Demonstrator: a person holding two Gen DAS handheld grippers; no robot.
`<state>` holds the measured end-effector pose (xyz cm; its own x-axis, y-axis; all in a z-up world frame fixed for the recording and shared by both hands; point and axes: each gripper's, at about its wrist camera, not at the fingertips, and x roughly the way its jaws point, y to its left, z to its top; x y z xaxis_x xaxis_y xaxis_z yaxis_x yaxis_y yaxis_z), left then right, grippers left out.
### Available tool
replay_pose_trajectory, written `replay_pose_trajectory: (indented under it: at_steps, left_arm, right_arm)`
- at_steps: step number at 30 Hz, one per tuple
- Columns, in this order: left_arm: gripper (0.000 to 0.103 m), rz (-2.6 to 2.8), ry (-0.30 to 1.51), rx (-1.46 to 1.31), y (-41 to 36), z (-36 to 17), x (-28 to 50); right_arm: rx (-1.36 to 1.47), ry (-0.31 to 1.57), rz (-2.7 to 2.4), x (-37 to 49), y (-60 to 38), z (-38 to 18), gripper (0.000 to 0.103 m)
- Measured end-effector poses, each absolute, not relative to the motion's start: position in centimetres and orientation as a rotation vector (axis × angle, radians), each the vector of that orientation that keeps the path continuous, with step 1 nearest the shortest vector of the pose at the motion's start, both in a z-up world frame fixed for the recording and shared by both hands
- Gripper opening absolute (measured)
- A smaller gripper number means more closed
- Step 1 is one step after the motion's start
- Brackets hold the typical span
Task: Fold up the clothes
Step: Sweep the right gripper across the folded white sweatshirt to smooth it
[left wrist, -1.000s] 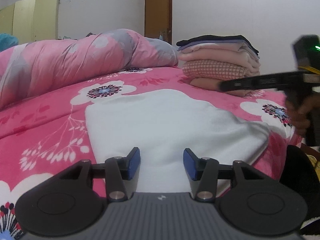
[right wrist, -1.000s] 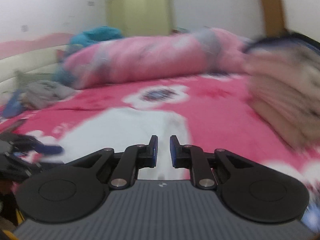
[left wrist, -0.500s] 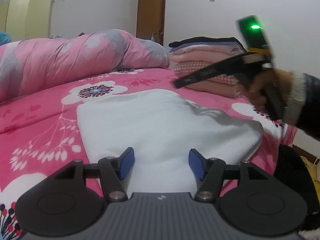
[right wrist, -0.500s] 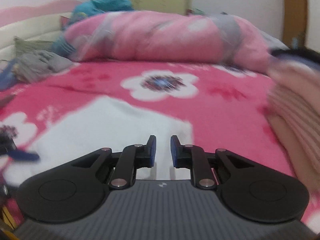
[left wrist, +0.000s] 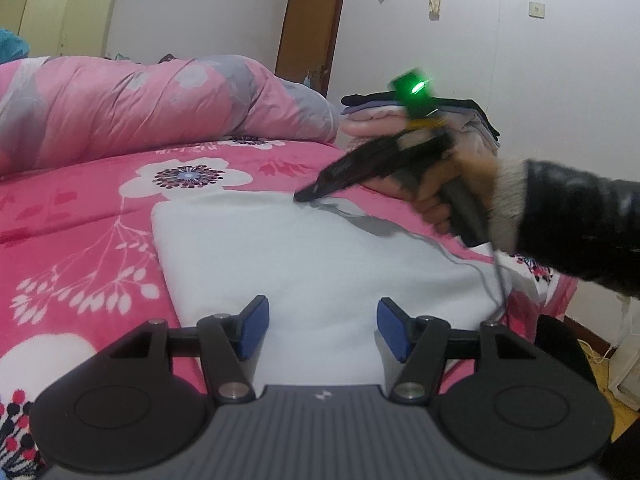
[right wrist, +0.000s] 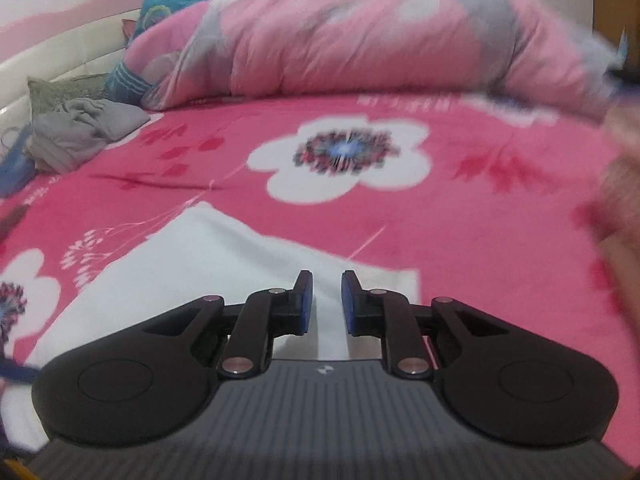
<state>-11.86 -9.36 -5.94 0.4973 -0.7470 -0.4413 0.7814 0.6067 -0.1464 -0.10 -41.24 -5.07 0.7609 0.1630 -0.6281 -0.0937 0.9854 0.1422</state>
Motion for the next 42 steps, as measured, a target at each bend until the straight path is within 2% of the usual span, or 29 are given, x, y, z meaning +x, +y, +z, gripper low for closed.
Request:
replay_pose_trajectory:
  at_steps: [5, 10, 16, 23, 27, 31, 33, 42]
  left_arm:
    - [0.061, -0.931, 0.49, 0.074, -9.2, -6.4, -12.0]
    - [0.061, -0.941, 0.493, 0.054, -9.0, -6.6, -11.9]
    - [0.061, -0.959, 0.497, 0.048, -8.9, -6.7, -11.7]
    - [0.061, -0.989, 0.494, 0.052, -8.7, -7.0, -11.4]
    - [0.061, -0.991, 0.502, 0.047, -8.6, -6.9, -11.3]
    - [0.061, -0.989, 0.506, 0.049, -8.7, -6.8, -11.3]
    - [0.061, -0.991, 0.507, 0.046, -8.7, -6.8, -11.3]
    - [0.061, -0.97, 0.521, 0.055, -9.1, -6.6, -11.3]
  right_arm:
    - [0.256, 0.679, 0.033, 0.4, -43.2, -4.7, 0.013]
    - [0.188, 0.662, 0.289, 0.0, -38.8, -2.2, 0.013]
    - [0.102, 0.765, 0.255, 5.8, -36.1, -5.9, 0.012]
    - [0.129, 0.677, 0.418, 5.3, -35.6, -3.2, 0.014]
    - [0.087, 0.765, 0.587, 7.7, -31.9, -4.5, 0.013]
    - [0.075, 0.742, 0.518, 6.0, -33.0, -3.8, 0.005]
    - [0.072, 0.723, 0.474, 4.9, -33.8, -3.3, 0.013]
    - [0.055, 0.637, 0.281, 0.0, -37.5, -1.0, 0.012]
